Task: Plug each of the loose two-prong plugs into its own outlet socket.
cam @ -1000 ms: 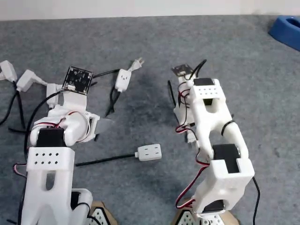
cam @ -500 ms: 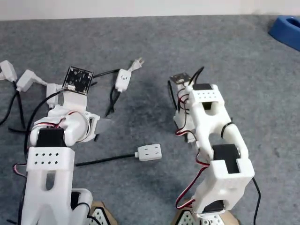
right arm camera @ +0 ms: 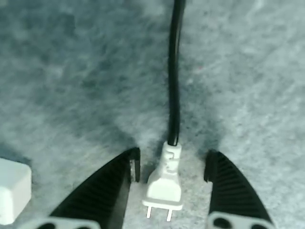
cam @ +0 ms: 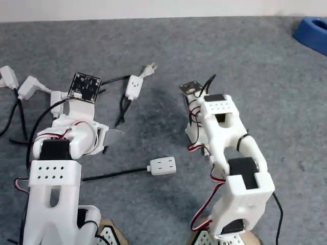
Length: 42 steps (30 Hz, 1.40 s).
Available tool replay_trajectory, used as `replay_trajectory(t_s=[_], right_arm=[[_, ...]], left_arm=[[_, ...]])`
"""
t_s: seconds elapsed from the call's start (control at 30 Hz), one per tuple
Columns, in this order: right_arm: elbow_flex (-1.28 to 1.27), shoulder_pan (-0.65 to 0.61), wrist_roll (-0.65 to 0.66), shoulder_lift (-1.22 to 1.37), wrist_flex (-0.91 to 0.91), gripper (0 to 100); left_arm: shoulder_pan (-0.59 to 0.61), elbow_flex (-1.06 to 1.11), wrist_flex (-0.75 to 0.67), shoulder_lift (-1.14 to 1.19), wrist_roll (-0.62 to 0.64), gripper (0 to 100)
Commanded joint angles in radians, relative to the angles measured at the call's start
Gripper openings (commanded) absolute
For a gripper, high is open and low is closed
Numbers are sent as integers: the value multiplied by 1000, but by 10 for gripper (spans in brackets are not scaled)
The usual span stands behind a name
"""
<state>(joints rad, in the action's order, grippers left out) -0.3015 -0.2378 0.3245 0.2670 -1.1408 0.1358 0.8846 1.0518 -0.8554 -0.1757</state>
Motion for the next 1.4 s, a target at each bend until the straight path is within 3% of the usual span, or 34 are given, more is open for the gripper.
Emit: replay_trajectory(t_s=[0.0,0.1,0.4,0.53,0.7,0.83,1.0,1.2,1.37], right_arm=[[2,-19,9,10,22,132],[2,-21,11,12,31,10],[-7,-12,5,12,110,6],[18,-8,-121,-36,56,6],[99,-1,-224,-285,-73,6],[105,-90,-250,-607,-165,6],[12,-139,-325,-986,-248,6],[-329,-165,-359,-1033,15,6],[-443,-170,-367,-960,194,6]], left_arm=[[7,-2,-11,-24,5,361],[7,-2,-11,-24,3,361],[5,-1,-11,-24,3,361],[5,-1,-9,-33,0,361],[-56,-36,-11,-35,-2,361],[-159,-82,-11,-35,-3,361],[-147,-134,18,-35,8,361],[-148,-211,123,-36,49,361],[-305,-231,229,-102,54,361]])
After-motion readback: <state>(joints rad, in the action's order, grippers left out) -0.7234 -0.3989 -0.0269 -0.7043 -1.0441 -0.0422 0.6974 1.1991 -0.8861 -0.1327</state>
